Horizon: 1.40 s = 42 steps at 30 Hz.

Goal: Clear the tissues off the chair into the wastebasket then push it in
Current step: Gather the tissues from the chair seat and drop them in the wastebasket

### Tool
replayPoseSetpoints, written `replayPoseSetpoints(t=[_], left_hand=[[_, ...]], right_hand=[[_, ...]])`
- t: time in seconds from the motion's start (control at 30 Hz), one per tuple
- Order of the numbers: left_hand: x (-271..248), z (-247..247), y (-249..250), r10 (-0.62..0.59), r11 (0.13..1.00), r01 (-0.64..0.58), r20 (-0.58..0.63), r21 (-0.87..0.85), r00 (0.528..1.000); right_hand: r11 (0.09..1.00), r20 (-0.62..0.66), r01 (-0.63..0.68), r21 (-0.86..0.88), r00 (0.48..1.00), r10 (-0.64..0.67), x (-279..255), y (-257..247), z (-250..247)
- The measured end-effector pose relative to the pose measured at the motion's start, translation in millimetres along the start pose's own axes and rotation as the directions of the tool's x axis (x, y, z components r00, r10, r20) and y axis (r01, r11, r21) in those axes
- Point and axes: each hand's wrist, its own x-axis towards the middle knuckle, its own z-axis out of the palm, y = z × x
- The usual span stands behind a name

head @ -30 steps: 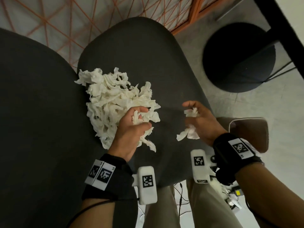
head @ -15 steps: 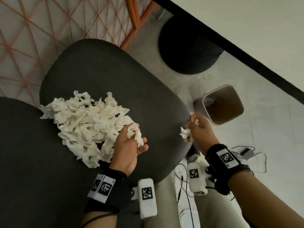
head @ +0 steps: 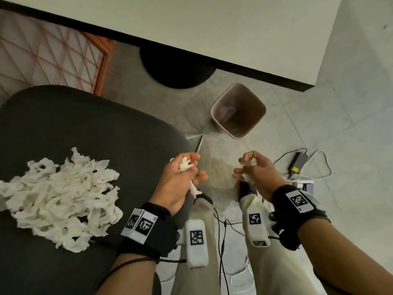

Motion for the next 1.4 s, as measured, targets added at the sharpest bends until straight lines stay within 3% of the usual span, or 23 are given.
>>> replayPoseSetpoints(t=[0.07, 0.17, 0.4, 0.53, 0.67, 0.77, 0.87, 1.0, 1.2, 1.4], left_hand=[[4, 24, -3, -0.047, 0.997, 0.045, 0.048, 0.056, 0.998], [18, 57, -15, -0.055, 0.946, 0.029, 0.070, 0.323, 0.996], [58, 134, -42, 0.061, 0.649, -0.057, 0.023, 0.758, 0.998], [104, 163, -47, 0.020, 0.563, -0.013, 0.002, 0.826, 1.000], [160, 174, -52, 0.022, 0.479, 0.003, -0.016, 0.878, 1.000], [199, 179, -54, 0.016, 0.413, -0.031, 0.026, 0.910, 1.000], [231, 185, -54, 0.090, 0.390, -0.089, 0.058, 0.917, 0.994], [268, 193, -61, 0.138, 0.369, -0.129, 0.084, 0.920, 0.987], [308, 190, -70, 0.211, 0.343, -0.166, 0.096, 0.925, 0.973], [324, 179, -69, 0.147, 0.261, -0.157, 0.121, 0.952, 0.982]], right_hand=[[0.998, 0.009, -0.029, 0.061, 1.000, 0.029, -1, 1, -22], [0.998, -0.016, -0.058, 0.013, 0.998, 0.058, -1, 6, -53], [0.962, -0.149, -0.036, -0.271, 0.989, -0.004, 28, 11, -104], [0.941, -0.275, -0.033, -0.336, 0.959, -0.065, 67, 10, -115], [0.964, -0.176, 0.012, -0.267, 0.982, -0.061, 114, -2, -118], [0.993, -0.068, -0.015, -0.117, 0.998, 0.007, 147, -11, -118], [1.000, 0.002, -0.022, -0.022, 1.000, 0.022, 172, -15, -117], [0.999, 0.039, -0.010, -0.043, 0.999, 0.012, 214, -7, -111], [0.993, -0.008, 0.076, -0.086, 0.997, -0.077, 257, 3, -104], [0.996, 0.064, 0.064, -0.061, 0.996, -0.060, 271, 5, -105]])
